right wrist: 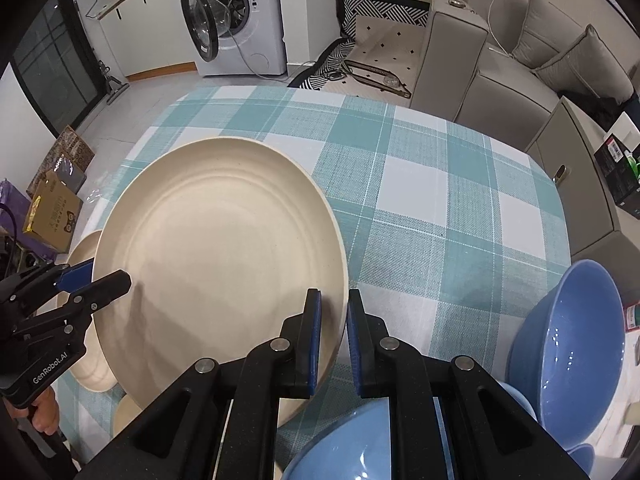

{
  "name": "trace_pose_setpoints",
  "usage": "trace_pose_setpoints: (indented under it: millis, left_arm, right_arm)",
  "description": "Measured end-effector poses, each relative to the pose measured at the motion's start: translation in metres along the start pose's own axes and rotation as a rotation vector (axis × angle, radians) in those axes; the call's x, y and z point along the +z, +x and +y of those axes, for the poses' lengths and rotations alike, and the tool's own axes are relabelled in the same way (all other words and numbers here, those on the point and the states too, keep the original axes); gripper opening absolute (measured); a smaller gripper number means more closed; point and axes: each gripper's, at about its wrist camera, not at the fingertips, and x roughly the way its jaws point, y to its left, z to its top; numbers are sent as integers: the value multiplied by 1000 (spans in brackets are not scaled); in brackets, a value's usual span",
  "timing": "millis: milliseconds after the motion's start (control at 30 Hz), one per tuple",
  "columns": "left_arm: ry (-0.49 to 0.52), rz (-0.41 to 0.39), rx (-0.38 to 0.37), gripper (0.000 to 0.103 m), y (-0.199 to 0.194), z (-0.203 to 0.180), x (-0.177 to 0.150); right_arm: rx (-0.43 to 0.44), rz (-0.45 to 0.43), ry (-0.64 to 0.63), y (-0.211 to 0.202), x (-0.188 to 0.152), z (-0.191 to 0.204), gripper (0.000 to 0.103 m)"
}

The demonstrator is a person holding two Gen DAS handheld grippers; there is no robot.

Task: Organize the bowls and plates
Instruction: 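Lift the beige plate with the right gripper and carry it over another plate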

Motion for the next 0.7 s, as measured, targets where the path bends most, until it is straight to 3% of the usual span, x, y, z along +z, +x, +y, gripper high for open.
trace_pose_setpoints:
  millis: [700]
  left_arm:
    - [27,-68,-3,27,-58,-16,-42]
  right_arm:
    - [27,-88,-30,-75,-61,16,13]
